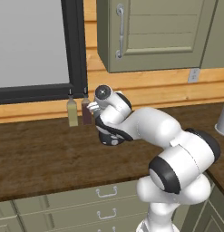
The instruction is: Start the toaster. Once the lever pops up, take the bread to the plate on the dining counter.
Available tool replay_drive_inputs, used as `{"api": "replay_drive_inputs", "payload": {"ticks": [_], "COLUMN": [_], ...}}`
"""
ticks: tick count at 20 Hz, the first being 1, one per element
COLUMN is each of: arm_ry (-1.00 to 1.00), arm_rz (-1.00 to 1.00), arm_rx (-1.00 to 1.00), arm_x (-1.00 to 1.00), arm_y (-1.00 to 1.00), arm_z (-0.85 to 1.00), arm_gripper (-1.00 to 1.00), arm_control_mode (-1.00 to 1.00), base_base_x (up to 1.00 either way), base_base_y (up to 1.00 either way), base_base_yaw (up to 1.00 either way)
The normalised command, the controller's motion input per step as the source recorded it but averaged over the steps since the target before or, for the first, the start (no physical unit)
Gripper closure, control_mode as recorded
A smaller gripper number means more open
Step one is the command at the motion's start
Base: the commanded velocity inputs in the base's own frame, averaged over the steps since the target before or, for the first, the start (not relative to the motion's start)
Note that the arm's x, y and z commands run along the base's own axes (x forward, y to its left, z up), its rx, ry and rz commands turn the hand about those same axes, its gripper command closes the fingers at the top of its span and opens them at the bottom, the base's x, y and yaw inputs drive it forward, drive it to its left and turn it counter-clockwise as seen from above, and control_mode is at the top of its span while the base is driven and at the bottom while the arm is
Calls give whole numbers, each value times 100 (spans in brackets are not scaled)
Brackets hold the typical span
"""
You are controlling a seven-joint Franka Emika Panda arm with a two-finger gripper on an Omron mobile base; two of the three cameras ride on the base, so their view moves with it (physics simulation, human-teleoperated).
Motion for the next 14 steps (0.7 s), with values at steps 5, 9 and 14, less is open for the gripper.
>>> {"api": "replay_drive_inputs", "payload": {"ticks": [5, 9, 14], "arm_ry": [0, 0, 0], "arm_rz": [0, 0, 0], "arm_rx": [-1, 0, 0], "arm_x": [0, 0, 0], "arm_y": [0, 0, 0], "arm_z": [-2, 0, 0], "arm_gripper": [-100, -100, -100], "arm_control_mode": [-100, -100, -100], "base_base_x": [0, 0, 0], "base_base_y": [0, 0, 0], "base_base_yaw": [0, 0, 0]}}
